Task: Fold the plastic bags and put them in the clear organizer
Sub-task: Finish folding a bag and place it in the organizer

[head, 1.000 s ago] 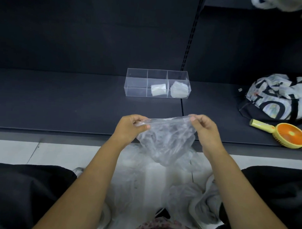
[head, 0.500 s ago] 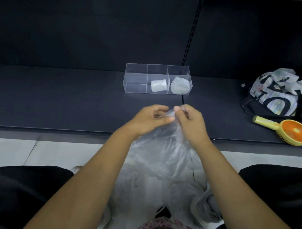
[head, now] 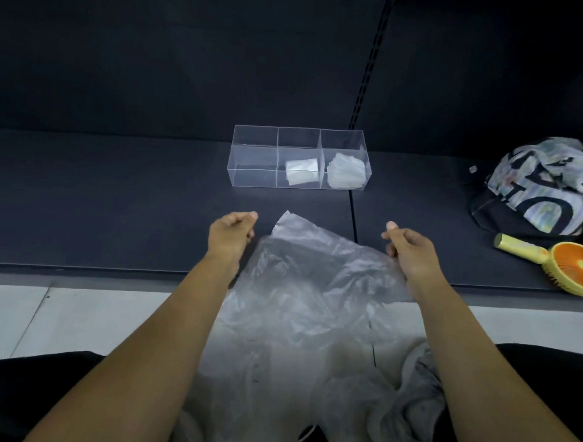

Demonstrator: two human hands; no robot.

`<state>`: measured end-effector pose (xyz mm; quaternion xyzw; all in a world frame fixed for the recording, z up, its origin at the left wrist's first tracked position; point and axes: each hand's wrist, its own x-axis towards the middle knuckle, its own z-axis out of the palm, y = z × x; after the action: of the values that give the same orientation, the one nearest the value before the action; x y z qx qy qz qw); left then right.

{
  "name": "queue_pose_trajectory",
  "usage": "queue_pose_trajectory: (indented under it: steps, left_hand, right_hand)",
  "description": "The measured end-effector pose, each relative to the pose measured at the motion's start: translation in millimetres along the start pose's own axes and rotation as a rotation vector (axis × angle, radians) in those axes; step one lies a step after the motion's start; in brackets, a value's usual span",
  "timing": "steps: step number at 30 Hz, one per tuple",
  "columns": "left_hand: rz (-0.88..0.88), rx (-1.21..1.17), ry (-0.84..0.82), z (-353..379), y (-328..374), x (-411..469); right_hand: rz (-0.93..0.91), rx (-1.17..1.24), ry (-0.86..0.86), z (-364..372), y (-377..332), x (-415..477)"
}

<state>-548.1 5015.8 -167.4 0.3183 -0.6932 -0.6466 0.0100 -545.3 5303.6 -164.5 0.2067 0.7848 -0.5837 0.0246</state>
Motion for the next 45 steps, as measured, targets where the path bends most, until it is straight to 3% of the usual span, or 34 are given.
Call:
queue_pose_trajectory:
  steps: [2,4,7,8,10,16,22,27,31,36,42,45]
  left_hand:
    - [-0.001,0.03,-0.022,1.0,-7.4,11.7]
    - [0.005,0.158,-0.193,6.1,-15.4,13.5]
    - [0.024,0.441,-0.483,22.1,-37.1,2.6]
    - [0.033,0.465,-0.52,27.8,-44.9,-1.5]
    - [0.078,0.419,-0.464,35.1,-57.2,-3.4]
    - [0.137,0.266,-0.163,14.8,-44.1,25.8]
    - [0.133,0.297,-0.034,-7.7,-24.1,56.3]
    - [0.095,0.338,-0.019,-19.9,-29.9,74.1]
    - [-0.045,0.341,-0.038,-38.0,-37.8,78.2]
    - [-0.243,0.076,-0.216,-65.5,-43.5,65.7]
    - [-0.281,-0.096,-0.095,-68.5,-42.7,67.7]
    - [-0.318,-0.165,-0.112,-68.2,-42.3,75.7]
  right_hand:
    - [0.003,0.037,-0.021,2.1,4.5,10.3]
    - [0.003,-0.004,-0.172,8.0,9.4,16.9]
    - [0.007,-0.308,-0.543,31.9,24.6,13.0]
    - [-0.049,-0.463,-0.586,40.4,34.4,11.8]
    - [-0.132,-0.6,-0.535,52.1,48.2,11.8]
    - [0.015,-0.267,-0.45,35.5,37.7,29.6]
    - [0.02,-0.248,-0.538,19.0,30.0,37.9]
    - [0.003,-0.341,-0.532,41.0,31.8,42.4]
    - [-0.074,-0.431,-0.531,64.5,30.5,51.1]
    - [-0.128,-0.427,-0.557,71.4,25.5,56.9]
    - [-0.006,-0.49,-0.72,44.0,15.8,65.8]
    - [0.107,-0.407,-0.665,32.0,10.7,76.1]
